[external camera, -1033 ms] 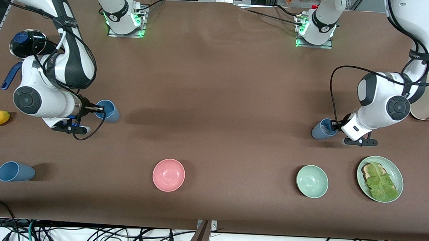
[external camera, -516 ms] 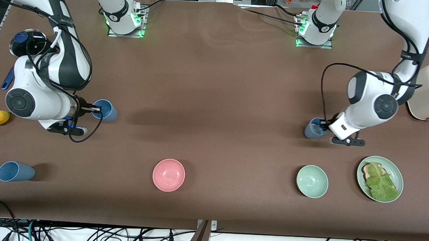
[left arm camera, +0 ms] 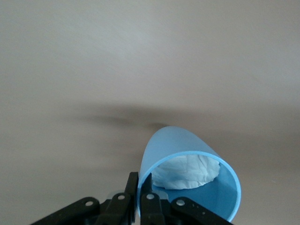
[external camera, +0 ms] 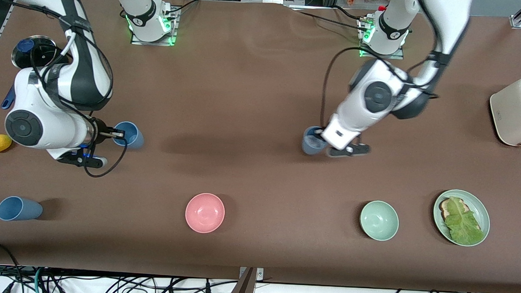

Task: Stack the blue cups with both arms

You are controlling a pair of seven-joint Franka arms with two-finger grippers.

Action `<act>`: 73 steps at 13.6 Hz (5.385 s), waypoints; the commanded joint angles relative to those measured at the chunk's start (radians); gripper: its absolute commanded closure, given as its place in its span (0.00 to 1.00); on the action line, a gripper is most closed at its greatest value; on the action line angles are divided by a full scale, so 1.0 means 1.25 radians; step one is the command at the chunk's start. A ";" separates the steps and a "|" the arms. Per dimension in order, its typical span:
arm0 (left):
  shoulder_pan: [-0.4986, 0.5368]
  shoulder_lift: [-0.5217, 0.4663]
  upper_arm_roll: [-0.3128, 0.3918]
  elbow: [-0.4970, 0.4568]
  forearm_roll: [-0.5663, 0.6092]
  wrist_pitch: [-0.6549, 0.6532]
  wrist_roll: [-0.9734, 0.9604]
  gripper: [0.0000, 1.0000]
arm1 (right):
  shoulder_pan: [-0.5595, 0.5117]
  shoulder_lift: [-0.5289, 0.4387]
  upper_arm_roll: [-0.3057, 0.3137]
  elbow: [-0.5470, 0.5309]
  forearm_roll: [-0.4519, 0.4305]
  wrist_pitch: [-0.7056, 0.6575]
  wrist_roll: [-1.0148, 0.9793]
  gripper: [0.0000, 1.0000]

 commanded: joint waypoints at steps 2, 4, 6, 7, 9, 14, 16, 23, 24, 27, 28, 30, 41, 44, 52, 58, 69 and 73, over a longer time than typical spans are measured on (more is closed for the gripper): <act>-0.078 0.129 0.007 0.126 -0.003 0.010 -0.087 1.00 | 0.095 0.024 0.000 0.067 0.075 -0.050 0.178 1.00; -0.093 0.154 0.010 0.126 -0.003 0.044 -0.088 1.00 | 0.149 0.037 0.000 0.099 0.095 -0.050 0.277 1.00; -0.086 0.150 0.011 0.126 -0.003 0.041 -0.088 0.01 | 0.196 0.059 0.000 0.137 0.099 -0.050 0.380 1.00; -0.083 0.146 0.011 0.126 -0.003 0.037 -0.088 0.00 | 0.224 0.070 0.001 0.155 0.103 -0.050 0.427 1.00; -0.074 0.109 0.011 0.129 -0.002 -0.009 -0.087 0.00 | 0.261 0.089 0.000 0.197 0.174 -0.044 0.515 1.00; -0.028 0.047 0.003 0.270 0.110 -0.328 -0.043 0.00 | 0.362 0.188 0.001 0.348 0.229 0.034 0.710 1.00; -0.009 0.047 0.010 0.330 0.124 -0.424 0.074 0.00 | 0.389 0.204 0.002 0.362 0.250 0.096 0.761 1.00; 0.147 -0.150 0.010 0.289 0.056 -0.493 0.348 0.00 | 0.444 0.256 0.003 0.362 0.262 0.231 0.821 1.00; 0.166 -0.176 0.010 0.267 0.022 -0.511 0.379 0.00 | 0.448 0.257 0.003 0.362 0.262 0.231 0.821 1.00; 0.206 -0.181 0.010 0.324 0.020 -0.591 0.399 0.00 | 0.461 0.266 0.003 0.359 0.262 0.231 0.822 1.00; 0.220 -0.191 0.011 0.326 0.019 -0.591 0.405 0.00 | 0.462 0.268 0.003 0.359 0.262 0.231 0.822 1.00; 0.224 -0.212 0.058 0.322 0.005 -0.590 0.501 0.00 | 0.477 0.272 0.003 0.357 0.261 0.231 0.824 1.00; 0.150 -0.335 0.252 0.170 -0.043 -0.486 0.573 0.00 | 0.486 0.288 0.003 0.349 0.256 0.220 0.824 0.59; 0.150 -0.335 0.270 0.168 -0.041 -0.467 0.616 0.00 | 0.486 0.283 0.001 0.348 0.242 0.213 0.817 0.00; 0.150 -0.335 0.277 0.167 -0.041 -0.467 0.637 0.00 | 0.368 0.182 -0.007 0.358 0.217 -0.023 0.590 0.00; 0.150 -0.335 0.277 0.168 -0.041 -0.468 0.636 0.00 | 0.349 0.095 -0.156 0.265 0.213 -0.130 0.318 0.00; 0.151 -0.327 0.276 0.170 -0.041 -0.475 0.636 0.00 | 0.011 -0.261 -0.033 -0.098 0.017 0.026 -0.115 0.00; 0.150 -0.327 0.275 0.174 -0.041 -0.483 0.636 0.00 | -0.074 -0.414 -0.002 -0.165 0.018 -0.032 -0.123 0.00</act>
